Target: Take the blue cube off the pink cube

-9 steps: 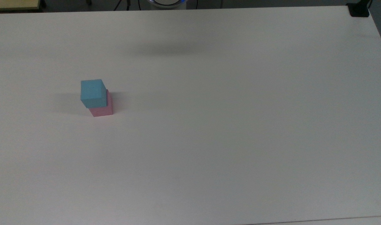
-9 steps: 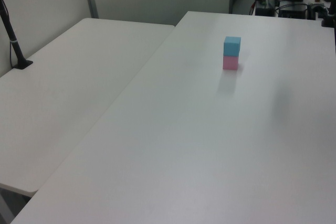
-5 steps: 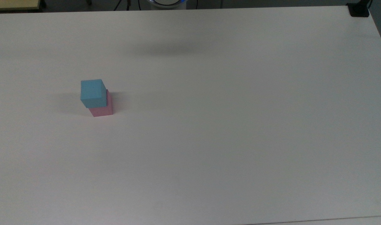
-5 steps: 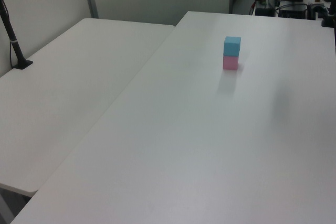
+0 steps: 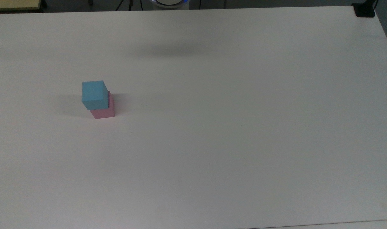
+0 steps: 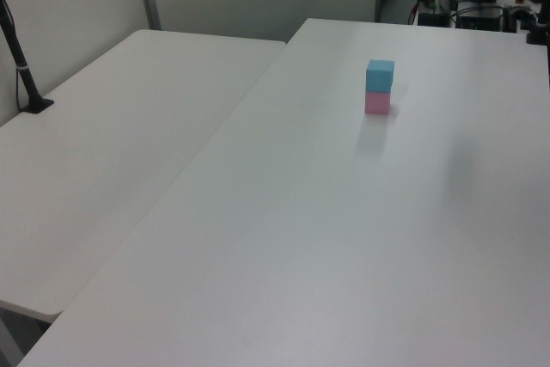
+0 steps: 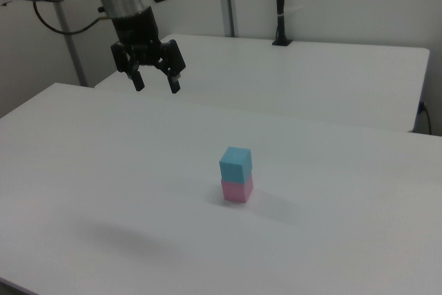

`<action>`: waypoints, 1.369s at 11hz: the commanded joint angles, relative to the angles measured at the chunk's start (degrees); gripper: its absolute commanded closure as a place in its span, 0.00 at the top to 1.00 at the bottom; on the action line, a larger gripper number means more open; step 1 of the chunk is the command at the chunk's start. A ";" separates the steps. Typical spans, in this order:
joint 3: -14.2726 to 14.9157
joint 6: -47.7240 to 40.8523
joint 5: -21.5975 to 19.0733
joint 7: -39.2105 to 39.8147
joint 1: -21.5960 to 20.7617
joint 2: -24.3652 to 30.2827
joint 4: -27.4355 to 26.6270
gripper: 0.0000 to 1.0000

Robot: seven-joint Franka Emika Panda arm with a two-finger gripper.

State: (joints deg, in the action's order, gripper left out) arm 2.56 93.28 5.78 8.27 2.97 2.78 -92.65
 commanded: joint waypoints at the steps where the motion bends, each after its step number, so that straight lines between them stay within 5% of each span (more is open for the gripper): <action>1: -0.63 -1.17 -1.03 -1.24 0.37 1.26 -0.87 1.00; 8: 0.43 -1.87 -1.65 -0.19 1.68 1.35 -0.60 1.00; 12: 0.34 -1.52 -1.74 22.44 8.00 0.56 -0.69 1.00; 15: 0.34 3.02 -1.56 23.99 10.12 -1.80 -1.04 1.00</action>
State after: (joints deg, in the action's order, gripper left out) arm 3.04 92.86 5.36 30.75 12.04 2.26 -92.81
